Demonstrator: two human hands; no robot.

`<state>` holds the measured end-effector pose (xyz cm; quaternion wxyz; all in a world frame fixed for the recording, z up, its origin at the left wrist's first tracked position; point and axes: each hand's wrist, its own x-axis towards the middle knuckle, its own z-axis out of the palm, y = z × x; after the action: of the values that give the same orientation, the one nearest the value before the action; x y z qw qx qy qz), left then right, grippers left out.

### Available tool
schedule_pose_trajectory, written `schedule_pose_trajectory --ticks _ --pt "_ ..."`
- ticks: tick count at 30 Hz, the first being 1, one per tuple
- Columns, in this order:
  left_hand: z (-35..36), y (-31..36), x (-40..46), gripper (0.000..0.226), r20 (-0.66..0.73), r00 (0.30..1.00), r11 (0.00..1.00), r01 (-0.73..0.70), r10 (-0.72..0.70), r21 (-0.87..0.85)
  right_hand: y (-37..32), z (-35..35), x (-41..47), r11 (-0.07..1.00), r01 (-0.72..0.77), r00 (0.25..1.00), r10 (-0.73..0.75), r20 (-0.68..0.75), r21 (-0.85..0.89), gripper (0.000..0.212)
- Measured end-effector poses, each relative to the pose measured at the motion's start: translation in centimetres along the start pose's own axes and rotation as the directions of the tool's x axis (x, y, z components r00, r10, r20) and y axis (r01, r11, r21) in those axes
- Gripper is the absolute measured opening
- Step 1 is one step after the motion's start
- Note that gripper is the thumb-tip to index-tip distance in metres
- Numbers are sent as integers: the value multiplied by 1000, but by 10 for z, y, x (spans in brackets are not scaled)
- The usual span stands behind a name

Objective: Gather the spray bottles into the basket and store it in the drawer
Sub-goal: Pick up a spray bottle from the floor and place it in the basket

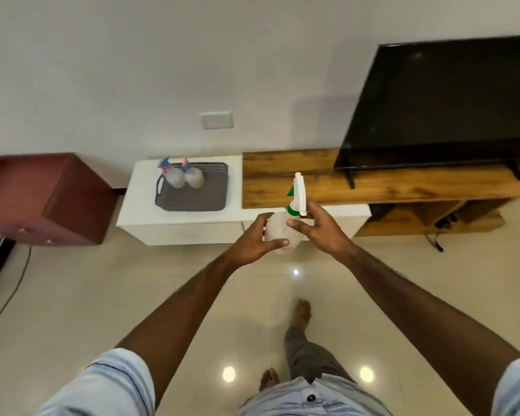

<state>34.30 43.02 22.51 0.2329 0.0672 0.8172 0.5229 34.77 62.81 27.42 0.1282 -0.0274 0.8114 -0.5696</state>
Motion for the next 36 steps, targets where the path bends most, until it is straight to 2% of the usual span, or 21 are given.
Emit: schedule_pose_trajectory --ticks 6,14,17,21,25,31,34,36 --pt "-87 -31 45 74 -136 989 998 59 -63 -36 -19 50 124 1000 26 994 -24 111 -13 56" --pt "-191 -67 112 72 -306 940 980 181 -149 80 -36 101 274 997 34 975 -18 224 -67 48" --pt "-231 -91 131 65 -312 929 962 246 -200 115 -36 120 321 994 12 977 11 213 -107 48" --pt "-296 -145 159 41 -283 932 946 281 -228 163 -24 154 383 983 -48 980 80 181 -177 47" --pt "-361 -206 187 30 -325 892 929 359 -314 90 3 195 436 956 -155 975 189 116 -251 48" --pt "-420 -312 223 33 -243 861 870 481 -447 107 61 253 494 887 -356 931 364 -29 -295 52" --pt "-435 -348 240 34 -255 820 834 546 -512 79 80 271 512 882 -371 928 364 -81 -291 51" --pt "-440 -370 254 43 -300 795 818 570 -528 72 95 282 527 886 -384 923 370 -104 -259 54"
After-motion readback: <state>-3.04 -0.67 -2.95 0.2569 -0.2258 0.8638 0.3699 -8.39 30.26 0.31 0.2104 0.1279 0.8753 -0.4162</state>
